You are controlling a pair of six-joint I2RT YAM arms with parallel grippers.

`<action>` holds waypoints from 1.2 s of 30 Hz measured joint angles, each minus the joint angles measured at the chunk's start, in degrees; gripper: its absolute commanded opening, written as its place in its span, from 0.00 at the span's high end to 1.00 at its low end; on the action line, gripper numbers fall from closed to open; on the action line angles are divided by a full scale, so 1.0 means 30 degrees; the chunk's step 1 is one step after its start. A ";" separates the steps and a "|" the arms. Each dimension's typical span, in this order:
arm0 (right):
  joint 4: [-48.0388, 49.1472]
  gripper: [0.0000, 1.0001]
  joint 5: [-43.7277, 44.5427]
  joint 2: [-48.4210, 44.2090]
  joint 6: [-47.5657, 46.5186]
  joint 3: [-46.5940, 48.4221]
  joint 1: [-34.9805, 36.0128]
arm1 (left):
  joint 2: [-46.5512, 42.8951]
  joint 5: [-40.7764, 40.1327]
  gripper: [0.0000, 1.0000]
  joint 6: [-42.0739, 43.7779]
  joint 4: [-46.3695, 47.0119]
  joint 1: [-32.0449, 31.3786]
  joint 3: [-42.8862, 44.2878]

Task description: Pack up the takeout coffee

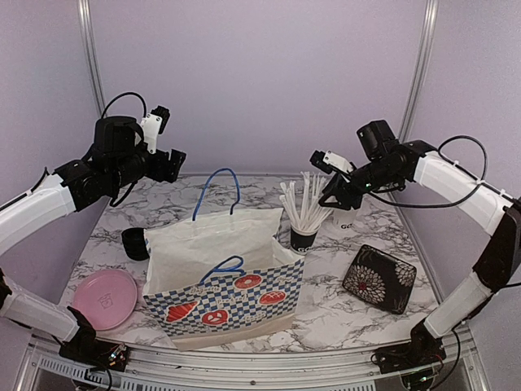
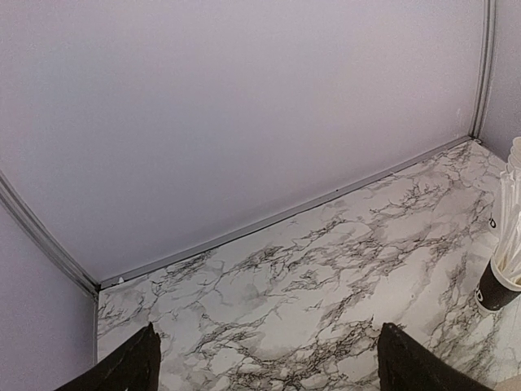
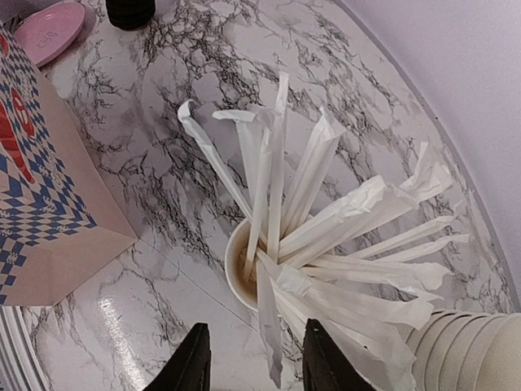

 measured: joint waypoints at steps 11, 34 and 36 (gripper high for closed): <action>-0.0015 0.99 -0.0248 0.0219 -0.0124 -0.0095 0.0000 | 0.0000 0.0160 0.07 0.0000 0.0000 0.0000 0.0000; -0.6113 1.00 -0.6929 -0.4430 -0.2011 0.7300 0.0000 | 0.0503 -0.0029 0.07 0.0350 0.0000 0.0000 0.0000; -0.6543 1.00 -0.8072 -0.4116 -0.2208 0.9165 0.0000 | 0.0532 -0.0029 0.07 0.0379 0.0000 0.0000 0.0000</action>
